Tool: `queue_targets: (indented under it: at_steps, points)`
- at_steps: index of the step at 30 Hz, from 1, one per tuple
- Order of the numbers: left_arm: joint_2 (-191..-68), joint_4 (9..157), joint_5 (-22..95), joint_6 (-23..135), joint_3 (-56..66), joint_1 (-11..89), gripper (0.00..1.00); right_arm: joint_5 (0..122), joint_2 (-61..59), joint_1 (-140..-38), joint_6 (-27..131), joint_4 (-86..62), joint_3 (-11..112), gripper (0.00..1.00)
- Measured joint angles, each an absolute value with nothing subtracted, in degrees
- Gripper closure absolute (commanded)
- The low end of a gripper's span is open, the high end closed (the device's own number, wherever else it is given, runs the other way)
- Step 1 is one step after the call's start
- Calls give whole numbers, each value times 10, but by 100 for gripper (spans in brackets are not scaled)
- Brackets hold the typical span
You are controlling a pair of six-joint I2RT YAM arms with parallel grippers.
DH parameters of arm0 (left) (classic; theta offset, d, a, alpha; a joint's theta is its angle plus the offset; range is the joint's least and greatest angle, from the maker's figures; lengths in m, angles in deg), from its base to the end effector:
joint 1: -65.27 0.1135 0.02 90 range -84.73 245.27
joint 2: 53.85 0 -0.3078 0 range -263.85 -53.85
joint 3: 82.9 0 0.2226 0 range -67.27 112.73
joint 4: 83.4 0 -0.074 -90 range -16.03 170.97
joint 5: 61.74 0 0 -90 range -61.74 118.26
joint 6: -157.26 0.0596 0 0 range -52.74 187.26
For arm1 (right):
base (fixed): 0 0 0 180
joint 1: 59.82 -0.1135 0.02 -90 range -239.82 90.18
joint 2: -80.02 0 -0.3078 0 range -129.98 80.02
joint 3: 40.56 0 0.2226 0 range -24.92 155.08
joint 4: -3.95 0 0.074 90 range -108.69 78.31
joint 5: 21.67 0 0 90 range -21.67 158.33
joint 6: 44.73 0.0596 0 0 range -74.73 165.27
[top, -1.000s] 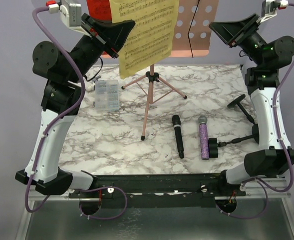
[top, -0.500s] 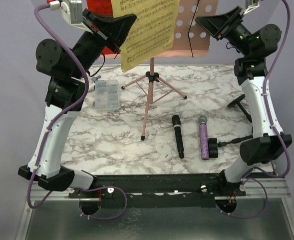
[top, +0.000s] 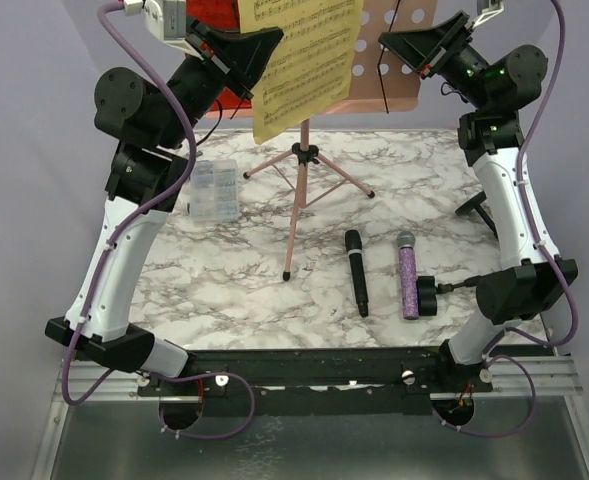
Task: Set up the instrument practice props
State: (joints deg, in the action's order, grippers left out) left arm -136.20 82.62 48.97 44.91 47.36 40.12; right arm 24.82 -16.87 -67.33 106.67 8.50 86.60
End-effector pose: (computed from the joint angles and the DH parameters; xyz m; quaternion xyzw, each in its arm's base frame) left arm 0.2046 -0.1193 0.6562 0.1699 0.4583 -0.4270 0.7607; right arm 0.3371 0.0858 0.5982 -0.0979 0.5323 0.6073 0.5816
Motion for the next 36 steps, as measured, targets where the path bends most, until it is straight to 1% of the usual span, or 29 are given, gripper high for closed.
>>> queue_targets:
  at_steps: [6, 25, 28, 36]
  points:
    - [-1378, 828, 483, 459, 492, 401, 100, 248, -170, -674, 1065, 104, 865, 99]
    - [-1483, 835, 491, 462, 589, 401, 100, 210, -177, -674, 1072, 199, 846, 99]
    - [-1500, 833, 499, 462, 613, 401, 100, 208, -178, -674, 1072, 204, 846, 100]
    - [-1563, 830, 566, 461, 704, 401, 100, 200, -178, -674, 1066, 209, 846, 99]
